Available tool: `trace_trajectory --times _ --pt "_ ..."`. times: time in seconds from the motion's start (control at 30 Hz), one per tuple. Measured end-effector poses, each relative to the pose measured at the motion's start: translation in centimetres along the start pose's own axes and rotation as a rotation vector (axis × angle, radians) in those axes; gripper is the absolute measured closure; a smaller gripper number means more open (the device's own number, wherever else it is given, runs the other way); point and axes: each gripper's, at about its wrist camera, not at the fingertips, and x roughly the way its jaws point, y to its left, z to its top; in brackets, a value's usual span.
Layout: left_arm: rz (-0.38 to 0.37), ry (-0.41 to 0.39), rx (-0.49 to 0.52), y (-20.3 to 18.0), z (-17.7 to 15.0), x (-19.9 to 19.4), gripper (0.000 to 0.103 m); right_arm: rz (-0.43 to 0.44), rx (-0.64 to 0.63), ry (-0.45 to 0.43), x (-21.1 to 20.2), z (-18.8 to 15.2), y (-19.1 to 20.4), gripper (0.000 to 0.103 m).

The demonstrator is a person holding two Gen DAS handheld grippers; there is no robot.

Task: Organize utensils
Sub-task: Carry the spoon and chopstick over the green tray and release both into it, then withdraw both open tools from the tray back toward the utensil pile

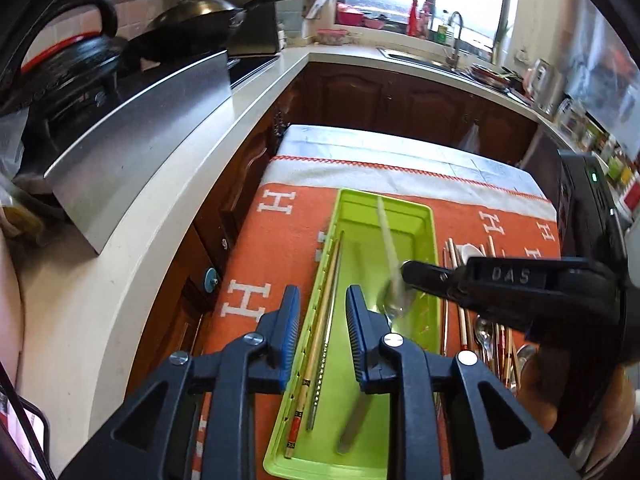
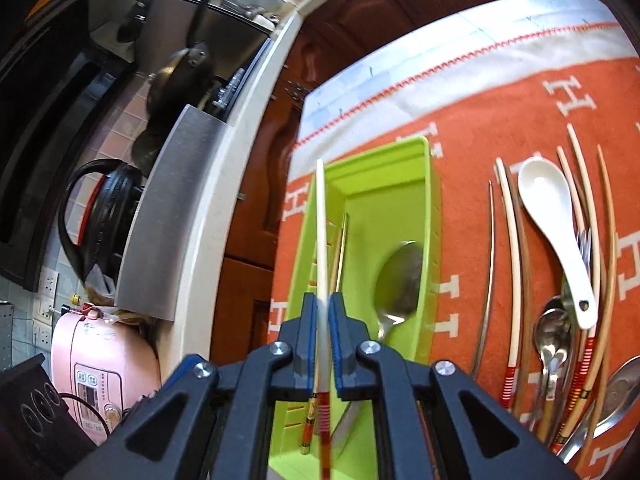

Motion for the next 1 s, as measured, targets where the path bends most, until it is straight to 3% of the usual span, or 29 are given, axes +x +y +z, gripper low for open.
trace_trajectory --times 0.4,0.57,1.0 --pt "0.012 0.054 -0.053 1.0 -1.3 0.6 0.078 -0.103 -0.111 0.019 -1.0 -1.7 0.3 0.094" --pt "0.022 0.053 -0.067 1.2 -1.8 -0.1 0.063 -0.159 -0.194 0.003 -2.6 -2.6 0.3 0.094" --pt "0.003 0.042 -0.006 -1.5 -2.1 -1.8 0.063 -0.242 -0.292 -0.069 -7.5 -3.4 -1.4 0.094"
